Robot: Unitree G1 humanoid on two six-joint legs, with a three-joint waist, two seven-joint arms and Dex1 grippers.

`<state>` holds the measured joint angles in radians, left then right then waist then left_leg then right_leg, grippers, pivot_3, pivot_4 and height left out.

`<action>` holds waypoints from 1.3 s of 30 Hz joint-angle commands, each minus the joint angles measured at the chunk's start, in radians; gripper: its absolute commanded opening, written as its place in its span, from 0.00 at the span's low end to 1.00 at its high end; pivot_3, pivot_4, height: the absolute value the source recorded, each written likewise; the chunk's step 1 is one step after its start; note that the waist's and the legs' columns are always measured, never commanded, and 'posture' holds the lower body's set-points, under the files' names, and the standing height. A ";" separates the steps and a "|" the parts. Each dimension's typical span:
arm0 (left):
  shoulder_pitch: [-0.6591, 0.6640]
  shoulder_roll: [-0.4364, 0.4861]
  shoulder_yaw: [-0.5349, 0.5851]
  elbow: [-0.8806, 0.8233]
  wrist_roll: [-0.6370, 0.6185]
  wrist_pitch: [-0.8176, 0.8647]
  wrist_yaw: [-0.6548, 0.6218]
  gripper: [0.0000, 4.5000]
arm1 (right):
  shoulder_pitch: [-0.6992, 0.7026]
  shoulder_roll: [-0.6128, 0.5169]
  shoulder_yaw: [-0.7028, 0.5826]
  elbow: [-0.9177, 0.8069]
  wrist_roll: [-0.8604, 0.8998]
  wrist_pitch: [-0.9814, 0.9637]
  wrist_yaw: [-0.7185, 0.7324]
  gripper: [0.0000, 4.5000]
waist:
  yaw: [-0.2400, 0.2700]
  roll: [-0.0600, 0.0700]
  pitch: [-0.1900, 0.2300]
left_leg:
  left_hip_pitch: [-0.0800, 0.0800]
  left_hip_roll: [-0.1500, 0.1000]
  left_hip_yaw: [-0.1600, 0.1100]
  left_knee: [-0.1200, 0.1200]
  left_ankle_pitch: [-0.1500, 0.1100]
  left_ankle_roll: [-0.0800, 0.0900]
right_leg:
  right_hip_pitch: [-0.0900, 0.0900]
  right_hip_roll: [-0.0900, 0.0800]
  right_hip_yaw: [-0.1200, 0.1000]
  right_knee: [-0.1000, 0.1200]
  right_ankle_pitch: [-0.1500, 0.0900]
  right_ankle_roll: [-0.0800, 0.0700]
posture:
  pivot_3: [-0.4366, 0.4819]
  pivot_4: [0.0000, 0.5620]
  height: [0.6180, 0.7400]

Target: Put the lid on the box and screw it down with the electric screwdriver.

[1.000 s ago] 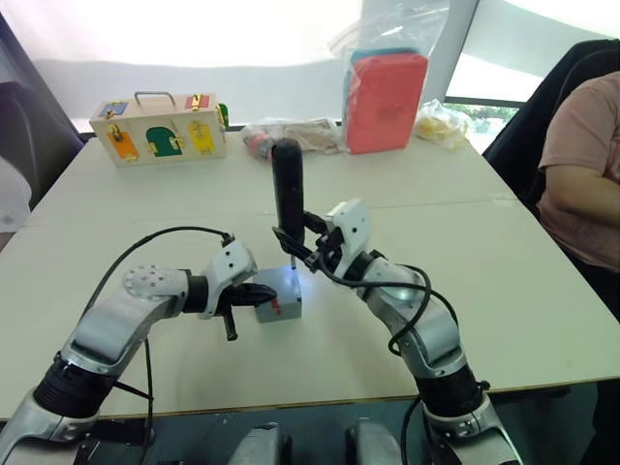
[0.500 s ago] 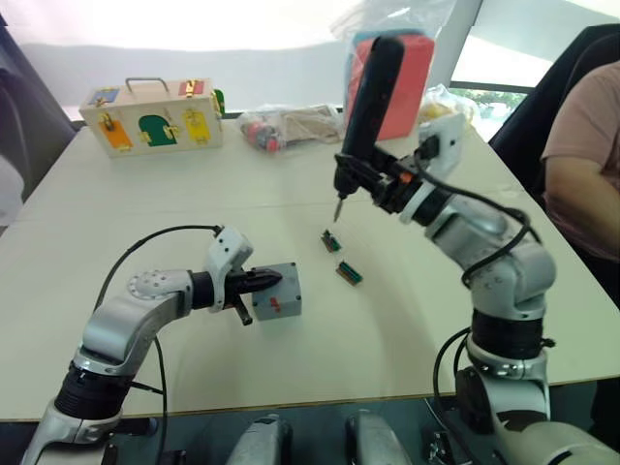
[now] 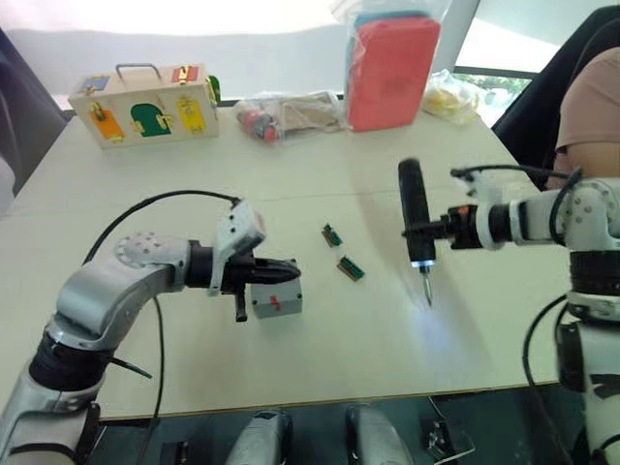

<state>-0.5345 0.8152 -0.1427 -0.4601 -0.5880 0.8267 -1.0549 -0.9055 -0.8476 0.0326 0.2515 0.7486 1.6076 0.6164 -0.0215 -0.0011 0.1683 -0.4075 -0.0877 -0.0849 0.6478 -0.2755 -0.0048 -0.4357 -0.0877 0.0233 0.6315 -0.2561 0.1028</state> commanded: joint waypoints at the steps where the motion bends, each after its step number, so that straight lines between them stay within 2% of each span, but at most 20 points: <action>1: -0.001 0.045 -0.026 -0.029 0.037 -0.070 -0.062 0.00 | -0.041 -0.035 0.064 0.073 -0.014 0.007 0.051 0.39 | 0.002 0.000 0.001 | 0.000 0.000 0.000 0.000 0.000 0.000 | 0.000 0.000 0.000 0.000 0.000 0.000 | 0.48 0.27 1.00; 6: 0.027 0.053 -0.039 -0.029 0.069 -0.097 -0.052 0.00 | -0.068 -0.042 0.146 0.145 -0.051 0.007 0.078 0.39 | 0.009 0.000 0.002 | -0.001 0.000 0.000 0.002 0.000 0.000 | 0.000 0.000 0.000 0.000 0.000 0.000 | 0.48 0.27 1.00; 10: 0.043 0.028 -0.015 -0.042 0.037 -0.063 -0.023 0.00 | -0.084 -0.056 0.225 0.165 -0.113 -0.044 0.121 0.39 | 0.009 0.000 0.003 | -0.001 0.000 0.000 0.002 0.000 0.000 | 0.000 0.000 0.000 0.001 0.001 0.001 | 0.48 0.27 1.00; 12: 0.055 0.028 -0.009 -0.048 0.034 -0.062 -0.017 0.00 | -0.088 -0.061 0.259 0.177 -0.138 -0.065 0.148 0.61 | 0.009 0.000 0.003 | -0.001 0.000 0.000 0.003 0.000 0.000 | 0.000 0.000 -0.001 0.002 0.001 0.001 | 0.48 0.27 1.00; 13: 0.062 0.033 -0.003 -0.048 0.035 -0.063 -0.015 0.00 | -0.090 -0.064 0.275 0.177 -0.152 -0.074 0.158 0.62 | 0.009 0.000 0.003 | -0.001 0.000 0.000 0.003 0.000 0.000 | 0.000 0.000 -0.001 0.002 0.001 0.001 | 0.48 0.27 1.00; 18: 0.072 0.047 0.050 -0.035 0.010 -0.046 0.006 0.00 | -0.107 -0.071 0.293 0.188 -0.197 -0.111 0.206 1.00 | 0.009 -0.001 0.003 | -0.001 0.000 0.000 0.005 0.000 0.000 | 0.001 0.000 -0.001 0.002 0.001 0.002 | 0.48 0.27 1.00; 21: 0.071 0.063 0.139 0.006 -0.016 -0.023 0.028 0.00 | -0.121 -0.098 0.276 0.169 -0.225 -0.199 0.256 1.00 | 0.010 -0.001 0.003 | -0.001 0.000 0.000 0.006 0.000 0.000 | 0.002 0.000 -0.001 0.002 0.002 0.002 | 0.48 0.27 1.00; 23: 0.081 0.084 0.195 0.033 -0.025 -0.016 0.037 0.00 | -0.111 -0.134 0.265 0.114 -0.253 -0.357 0.336 1.00 | 0.010 0.000 0.003 | -0.001 -0.001 0.000 0.007 0.000 0.000 | 0.001 0.000 -0.001 0.003 0.003 0.002 | 0.48 0.27 1.00; 26: 0.100 0.121 0.278 0.098 -0.019 -0.017 0.053 0.00 | -0.064 -0.166 0.165 0.007 -0.211 -0.546 0.471 1.00 | 0.008 0.000 0.004 | -0.001 -0.001 0.000 0.006 0.001 0.000 | 0.000 0.001 -0.002 0.004 0.003 0.003 | 0.48 0.27 1.00; 28: 0.121 0.132 0.300 0.121 -0.007 -0.026 0.060 0.00 | -0.019 -0.160 0.103 -0.062 -0.174 -0.594 0.512 1.00 | 0.003 0.000 0.004 | 0.000 0.000 0.000 0.006 0.000 0.000 | 0.000 0.002 -0.002 0.004 0.003 0.003 | 0.48 0.27 1.00; 31: 0.181 0.138 0.309 0.150 0.029 -0.045 0.084 0.00 | 0.088 -0.131 0.038 -0.292 -0.074 -0.566 0.542 1.00 | 0.005 0.000 0.004 | 0.000 0.001 0.000 0.005 0.001 0.000 | 0.000 0.002 -0.001 0.005 0.003 0.003 | 0.48 0.27 1.00; 32: 0.203 0.136 0.302 0.152 0.042 -0.055 0.093 0.00 | 0.124 -0.122 0.050 -0.362 -0.087 -0.589 0.528 1.00 | 0.005 -0.001 0.005 | 0.001 0.001 0.000 0.006 0.001 -0.001 | 0.000 0.002 -0.001 0.005 0.003 0.003 | 0.48 0.27 1.00; 34: 0.262 0.145 0.246 0.165 0.143 -0.135 0.127 0.00 | 0.223 -0.149 0.163 -0.505 -0.248 -0.771 0.512 1.00 | 0.009 -0.001 0.004 | 0.000 0.001 0.000 0.006 0.001 -0.001 | 0.000 0.002 -0.001 0.006 0.003 0.003 | 0.48 0.27 1.00; 36: 0.285 0.127 0.213 0.184 0.210 -0.192 0.165 0.00 | 0.267 -0.140 0.218 -0.582 -0.309 -0.811 0.486 1.00 | 0.012 -0.001 0.004 | 0.000 0.000 0.000 0.007 0.001 -0.001 | 0.000 0.000 -0.001 0.008 0.003 0.002 | 0.48 0.27 1.00; 39: 0.312 0.029 0.193 0.161 0.166 -0.145 0.211 0.00 | 0.318 -0.012 0.273 -0.656 -0.286 -0.749 0.400 1.00 | 0.017 -0.002 0.004 | 0.000 -0.001 0.000 0.011 0.000 0.000 | 0.001 0.000 -0.001 0.010 0.003 0.002 | 0.48 0.27 1.00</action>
<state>-0.2325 0.8648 0.0585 -0.2564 -0.4054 0.6758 -0.8654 -0.5922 -0.9025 0.2834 -0.3347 0.4707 0.8519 1.0663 -0.0049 -0.0026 0.1728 -0.4080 -0.0882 -0.0859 0.6633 -0.2781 -0.0004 -0.4345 -0.0880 0.0231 0.6442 -0.2536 0.1052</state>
